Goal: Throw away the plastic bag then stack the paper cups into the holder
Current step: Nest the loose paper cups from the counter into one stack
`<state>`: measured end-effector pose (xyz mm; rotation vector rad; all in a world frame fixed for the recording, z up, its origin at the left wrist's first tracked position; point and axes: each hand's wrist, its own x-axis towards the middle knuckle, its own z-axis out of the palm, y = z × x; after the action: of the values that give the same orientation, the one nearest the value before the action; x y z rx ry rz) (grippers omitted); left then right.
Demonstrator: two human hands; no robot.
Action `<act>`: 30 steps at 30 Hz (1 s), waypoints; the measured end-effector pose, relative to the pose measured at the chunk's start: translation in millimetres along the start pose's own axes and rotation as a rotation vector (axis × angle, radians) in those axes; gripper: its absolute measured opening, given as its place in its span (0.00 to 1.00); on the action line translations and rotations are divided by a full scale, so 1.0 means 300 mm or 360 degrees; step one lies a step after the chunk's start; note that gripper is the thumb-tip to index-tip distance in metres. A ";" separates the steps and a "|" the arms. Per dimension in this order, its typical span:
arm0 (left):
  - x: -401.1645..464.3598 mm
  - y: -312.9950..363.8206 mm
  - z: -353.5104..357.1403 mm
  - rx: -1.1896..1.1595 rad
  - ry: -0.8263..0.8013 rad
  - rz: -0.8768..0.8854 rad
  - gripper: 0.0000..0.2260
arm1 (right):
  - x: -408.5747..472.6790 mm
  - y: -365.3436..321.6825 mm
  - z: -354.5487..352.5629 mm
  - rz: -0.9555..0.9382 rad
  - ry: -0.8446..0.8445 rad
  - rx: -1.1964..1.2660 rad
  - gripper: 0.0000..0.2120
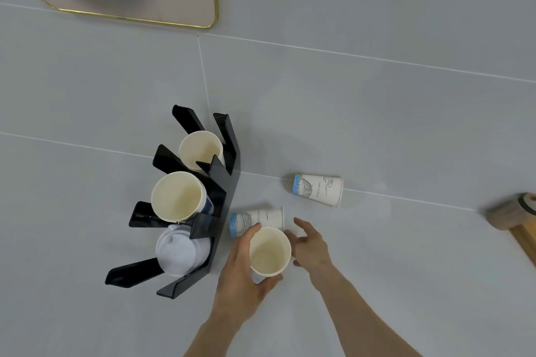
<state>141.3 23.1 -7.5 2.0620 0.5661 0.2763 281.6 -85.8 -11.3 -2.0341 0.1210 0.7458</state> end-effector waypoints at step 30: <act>0.004 0.055 0.006 -0.0206 0.0016 -0.0030 0.56 | -0.267 0.035 -0.061 -0.1020 0.0043 -0.0344 0.36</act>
<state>147.7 15.0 5.4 1.9303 0.5590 0.3045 221.4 -122.4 31.9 -2.1068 -0.5940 0.3320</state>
